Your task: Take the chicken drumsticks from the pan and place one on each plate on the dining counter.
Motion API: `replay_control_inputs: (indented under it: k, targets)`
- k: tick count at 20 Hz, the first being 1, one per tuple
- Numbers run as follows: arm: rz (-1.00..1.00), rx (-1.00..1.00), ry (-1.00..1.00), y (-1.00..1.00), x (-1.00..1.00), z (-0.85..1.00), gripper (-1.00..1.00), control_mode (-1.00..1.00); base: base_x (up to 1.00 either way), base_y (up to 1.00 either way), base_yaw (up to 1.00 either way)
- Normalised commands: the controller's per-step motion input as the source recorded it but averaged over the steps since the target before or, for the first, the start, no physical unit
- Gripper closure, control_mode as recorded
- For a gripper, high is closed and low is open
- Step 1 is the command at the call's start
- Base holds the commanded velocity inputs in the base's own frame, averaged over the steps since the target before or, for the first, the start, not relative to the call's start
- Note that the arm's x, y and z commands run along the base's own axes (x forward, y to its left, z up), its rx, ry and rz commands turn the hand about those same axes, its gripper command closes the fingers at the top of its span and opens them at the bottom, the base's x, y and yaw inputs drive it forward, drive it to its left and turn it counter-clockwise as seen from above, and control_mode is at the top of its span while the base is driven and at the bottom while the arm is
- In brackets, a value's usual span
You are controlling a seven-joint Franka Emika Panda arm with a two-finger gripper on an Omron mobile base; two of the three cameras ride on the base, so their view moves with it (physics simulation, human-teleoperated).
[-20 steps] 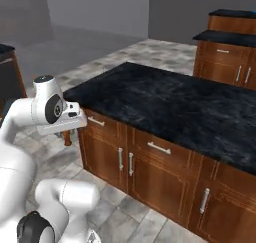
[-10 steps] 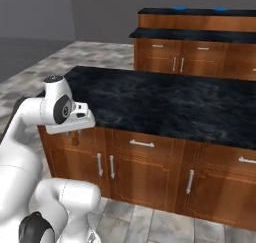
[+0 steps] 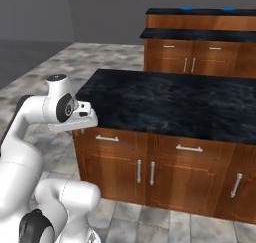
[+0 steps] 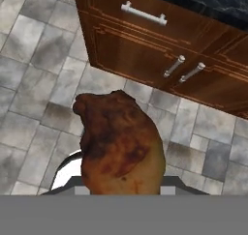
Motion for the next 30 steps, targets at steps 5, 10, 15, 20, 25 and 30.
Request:
replay_control_inputs:
  k: [5,10,15,20,25,30]
  targets:
    - [0.0,0.0,0.0,0.0,0.0,0.0,1.0,1.0,0.36,1.0,-0.12]
    - [0.0,0.0,0.0,0.0,0.0,0.0,1.0,1.0,0.56,0.98,-0.21]
    - [0.0,0.0,0.0,0.0,0.0,0.0,1.0,1.0,0.65,0.9,-0.27]
    - [0.0,0.0,0.0,0.0,0.0,0.0,1.0,1.0,0.76,0.82,-0.3]
    - [0.0,0.0,0.0,0.0,0.0,0.0,1.0,1.0,0.9,0.69,-0.33]
    - [0.0,0.0,0.0,0.0,0.0,0.0,1.0,1.0,0.95,0.65,-0.34]
